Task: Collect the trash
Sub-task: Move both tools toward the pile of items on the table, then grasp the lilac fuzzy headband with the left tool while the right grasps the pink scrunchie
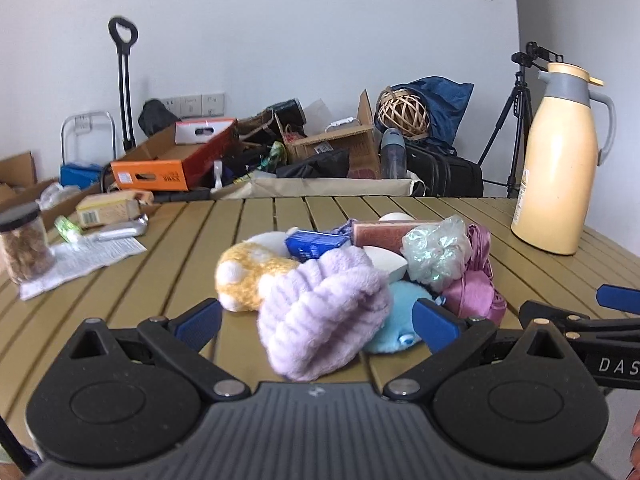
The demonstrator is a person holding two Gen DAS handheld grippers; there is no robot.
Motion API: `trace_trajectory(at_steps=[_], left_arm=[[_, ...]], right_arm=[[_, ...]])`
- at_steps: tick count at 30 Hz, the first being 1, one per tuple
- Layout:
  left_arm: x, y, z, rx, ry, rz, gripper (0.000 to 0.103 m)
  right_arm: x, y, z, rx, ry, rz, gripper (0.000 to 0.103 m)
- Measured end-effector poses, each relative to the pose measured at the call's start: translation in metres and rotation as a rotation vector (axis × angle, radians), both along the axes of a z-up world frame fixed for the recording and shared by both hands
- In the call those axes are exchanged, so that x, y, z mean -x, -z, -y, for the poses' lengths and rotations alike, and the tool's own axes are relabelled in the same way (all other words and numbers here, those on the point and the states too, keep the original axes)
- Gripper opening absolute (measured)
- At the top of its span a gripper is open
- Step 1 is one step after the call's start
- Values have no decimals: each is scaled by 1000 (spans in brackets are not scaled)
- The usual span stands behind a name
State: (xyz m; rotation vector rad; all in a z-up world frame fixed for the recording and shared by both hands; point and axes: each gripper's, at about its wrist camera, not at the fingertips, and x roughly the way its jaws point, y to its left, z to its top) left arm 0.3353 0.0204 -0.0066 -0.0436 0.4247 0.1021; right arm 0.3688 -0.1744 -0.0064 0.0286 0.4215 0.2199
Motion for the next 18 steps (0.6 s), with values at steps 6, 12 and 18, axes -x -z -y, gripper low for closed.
trace_trajectory(at_steps=[6,12,18], left_arm=[[-26,10,8,-13,-36,3,103],[-42,18,10,-26,-61,1,100],[-46,24,1,29,-29,-12,59]], right_arm=[[-25,2,5,-16,30,0,103],[-39,15,5,-44,28,-29,103],[-42,23,1,-39,16,-40,103]])
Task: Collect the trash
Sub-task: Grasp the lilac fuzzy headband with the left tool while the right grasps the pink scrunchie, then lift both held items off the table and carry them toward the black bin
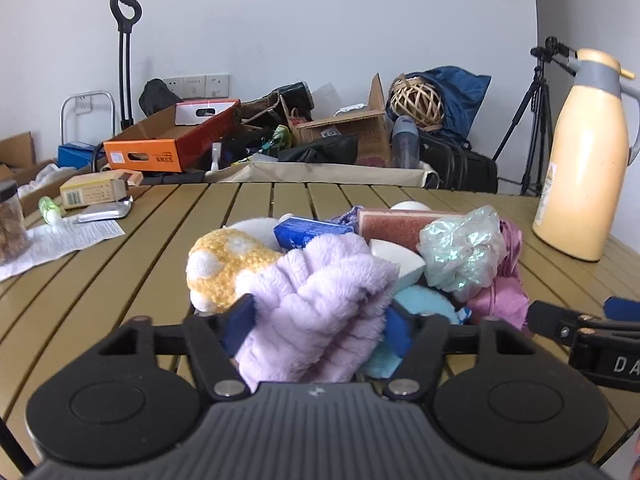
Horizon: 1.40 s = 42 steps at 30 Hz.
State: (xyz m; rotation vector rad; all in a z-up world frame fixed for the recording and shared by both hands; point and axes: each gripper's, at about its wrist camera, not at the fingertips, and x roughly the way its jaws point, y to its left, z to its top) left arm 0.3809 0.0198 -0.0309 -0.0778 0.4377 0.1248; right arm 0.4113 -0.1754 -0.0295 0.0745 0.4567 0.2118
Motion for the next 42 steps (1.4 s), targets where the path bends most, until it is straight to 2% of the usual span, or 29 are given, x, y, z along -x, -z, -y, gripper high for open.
trace_trajectory(at_steps=[1,2,3,6,13,16,23,27,29,31,33,38,42], left_arm=[[1,0,-1,2,4,4,48],[2,-1,-2,5,11,8,42],[2,-1,-4,13,19,9,32],[6,-2,-11,28,11,15,26],[26,-19,-21,34,3,72,26],[32,-24,-23,20,5,90,26],[32,-25,-28,7,-8,75,26],[32,-23,-30,5,-10,67,26],[31,-22,-29,2,-10,66,26],[31,-21,-29,1,-8,63,26],[31,-20,-27,-2,-6,62,26],[32,-18,-26,-8,0,58,26],[32,-17,-25,-10,3,59,26]], right_arm=[[0,0,-1,-2,-2,0,103],[0,1,-2,-1,-4,0,103],[-1,2,-3,3,-6,0,103],[-2,3,-7,19,0,-1,103],[-12,3,-24,60,-7,-15,103],[-21,6,-35,108,7,-39,103],[-33,11,-48,148,0,-55,102],[-38,13,-54,173,-8,-61,91],[-38,14,-57,190,-19,-62,81],[-37,16,-60,201,-33,-64,60],[-36,18,-62,210,-29,-64,51],[-34,18,-58,186,-37,-54,44],[-33,17,-51,149,-46,-53,34]])
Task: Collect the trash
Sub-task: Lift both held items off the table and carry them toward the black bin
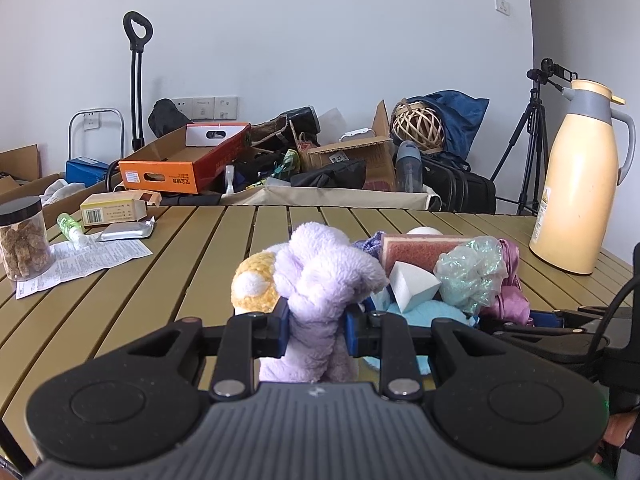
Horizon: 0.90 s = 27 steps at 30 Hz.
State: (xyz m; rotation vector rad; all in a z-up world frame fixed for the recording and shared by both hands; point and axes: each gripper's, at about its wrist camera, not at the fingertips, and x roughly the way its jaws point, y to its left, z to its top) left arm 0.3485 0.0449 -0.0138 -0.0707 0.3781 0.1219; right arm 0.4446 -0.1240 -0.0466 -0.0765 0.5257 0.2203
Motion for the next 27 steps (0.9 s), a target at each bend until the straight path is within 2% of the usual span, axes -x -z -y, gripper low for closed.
trace_trajectory(at_steps=[4,9,17,27], left_arm=[[1,-1,0,-3,0,7,26],[2,-3,0,2,4,13,26],[7,-3,2,-7,12,21,26],[13,-10,1,5,16,40,26]], right_arm=[[3,0,8,-31,-1,11,28],[9,-2,13,-40,-3,43,26],[22,-11,18,-19,1,111,25],[39,-22,32,-38,13,167,25]])
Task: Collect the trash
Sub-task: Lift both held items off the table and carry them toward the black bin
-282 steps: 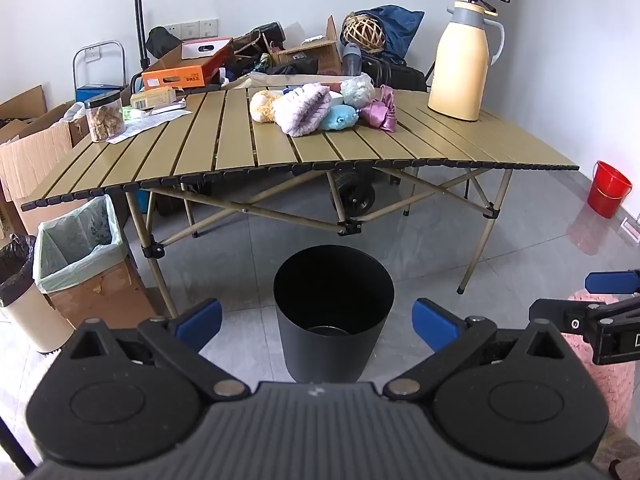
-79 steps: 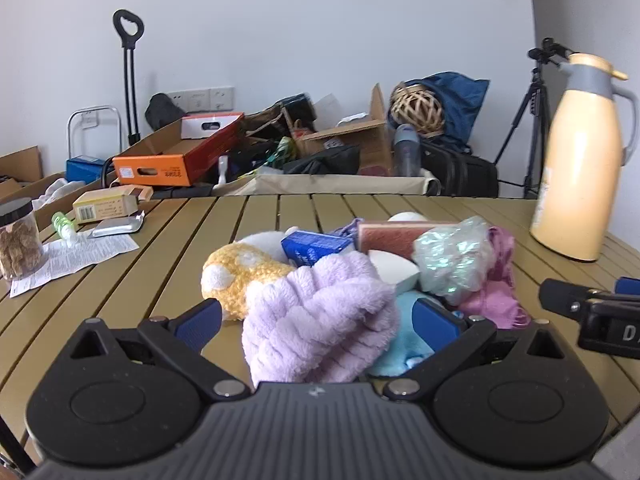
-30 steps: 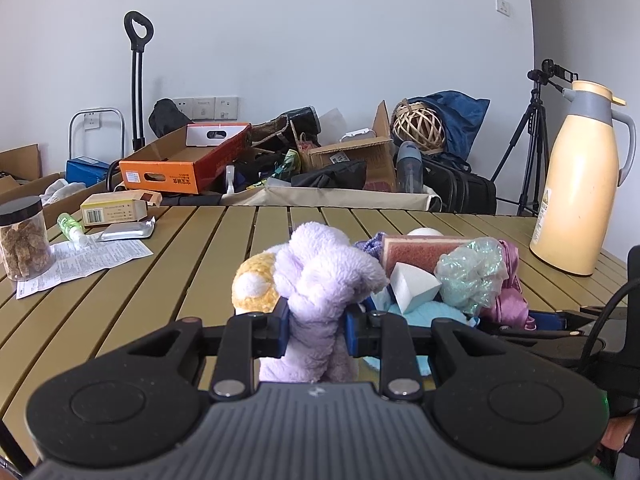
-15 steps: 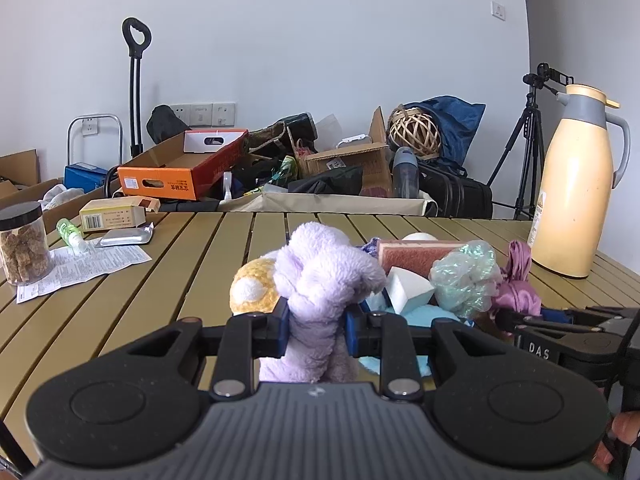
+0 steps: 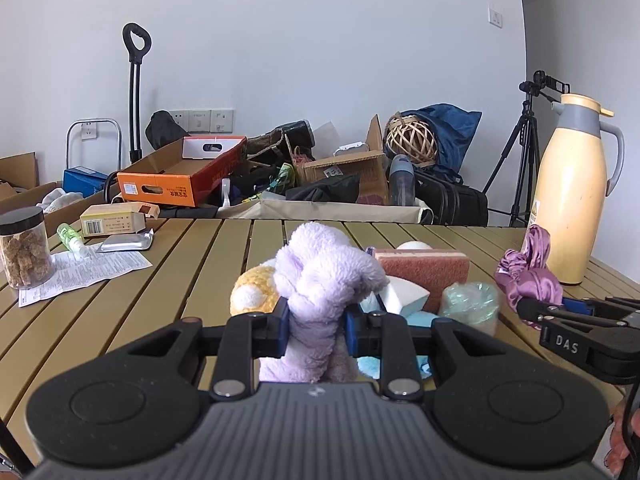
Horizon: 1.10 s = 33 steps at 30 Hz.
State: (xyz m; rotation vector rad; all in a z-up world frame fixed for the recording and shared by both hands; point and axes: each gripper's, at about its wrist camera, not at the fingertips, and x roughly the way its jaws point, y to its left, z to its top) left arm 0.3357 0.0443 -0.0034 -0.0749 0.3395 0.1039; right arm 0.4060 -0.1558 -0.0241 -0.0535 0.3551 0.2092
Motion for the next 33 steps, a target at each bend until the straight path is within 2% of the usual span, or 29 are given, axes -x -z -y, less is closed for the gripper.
trace_trajectory(at_steps=[7,12,21,26,33], left_arm=[[13,-9,3,1,21,20,26],[26,-17,3,33,59,32,26],[70,-38,12,22,85,82,26],[96,-44,16,19,89,84,26],[128,-41,22,16,97,47,26]], right_arm=[[20,-15,6,-13,-22,47,25],[42,-22,9,-14,-46,78,25],[89,-43,10,-20,-99,126,25],[114,-45,12,-39,-127,116,25],[151,-44,16,-70,-155,89,25]])
